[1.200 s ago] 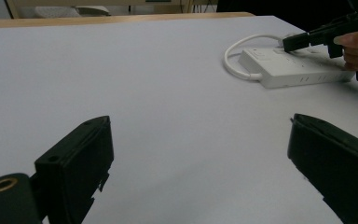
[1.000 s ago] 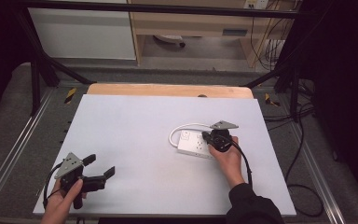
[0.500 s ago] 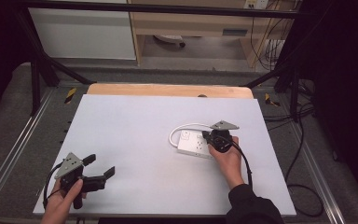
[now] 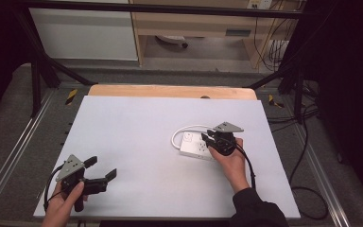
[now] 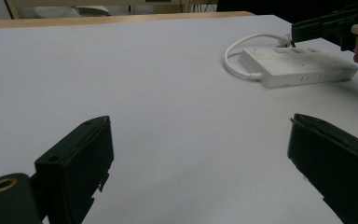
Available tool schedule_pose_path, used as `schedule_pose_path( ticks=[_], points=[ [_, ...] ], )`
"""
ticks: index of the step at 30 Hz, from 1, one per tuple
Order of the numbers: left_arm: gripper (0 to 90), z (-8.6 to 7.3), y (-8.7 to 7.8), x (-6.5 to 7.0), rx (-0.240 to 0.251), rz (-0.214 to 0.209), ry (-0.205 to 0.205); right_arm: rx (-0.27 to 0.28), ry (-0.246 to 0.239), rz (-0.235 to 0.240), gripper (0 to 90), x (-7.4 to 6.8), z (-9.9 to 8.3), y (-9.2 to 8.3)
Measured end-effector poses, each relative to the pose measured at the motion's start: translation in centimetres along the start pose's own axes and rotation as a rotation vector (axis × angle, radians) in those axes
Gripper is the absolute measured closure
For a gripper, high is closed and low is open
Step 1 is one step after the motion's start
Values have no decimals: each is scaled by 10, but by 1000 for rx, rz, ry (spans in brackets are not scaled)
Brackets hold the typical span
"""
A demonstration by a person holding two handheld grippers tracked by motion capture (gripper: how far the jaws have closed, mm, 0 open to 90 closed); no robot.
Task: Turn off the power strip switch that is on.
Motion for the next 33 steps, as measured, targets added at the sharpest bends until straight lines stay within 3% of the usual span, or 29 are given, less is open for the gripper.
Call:
schedule_pose_path(
  ticks=[4,12,15,17,20,25,29,33],
  points=[
    [67,0,0,0,6,1,-2,-2,19,-5,470,-2,4,0],
    [67,0,0,0,6,1,-1,-17,28,-3,304,-4,8,1],
    [67,0,0,0,5,1,0,-30,-13,-13,232,-7,9,2],
    [67,0,0,0,6,1,0,-34,-5,-11,182,-8,10,3],
    [67,0,0,0,6,1,-2,-42,-29,-28,105,-10,12,4],
    [67,0,0,0,5,1,0,-51,-27,-49,62,-11,14,4],
    [67,0,0,0,3,1,0,-24,-30,-55,91,-10,19,-2],
    [67,0,0,0,4,2,0,5,1,-48,65,-9,27,-8]
  ],
)
Point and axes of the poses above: each handheld gripper's, and its own axes: y roughly forward along the jaws, z roughly out of its top, x roughly to its right, the point moved 1 cm from there along y, roughly forward along the jaws, and after that the axes turned 12 degrees about x, right-handed, at the moved point
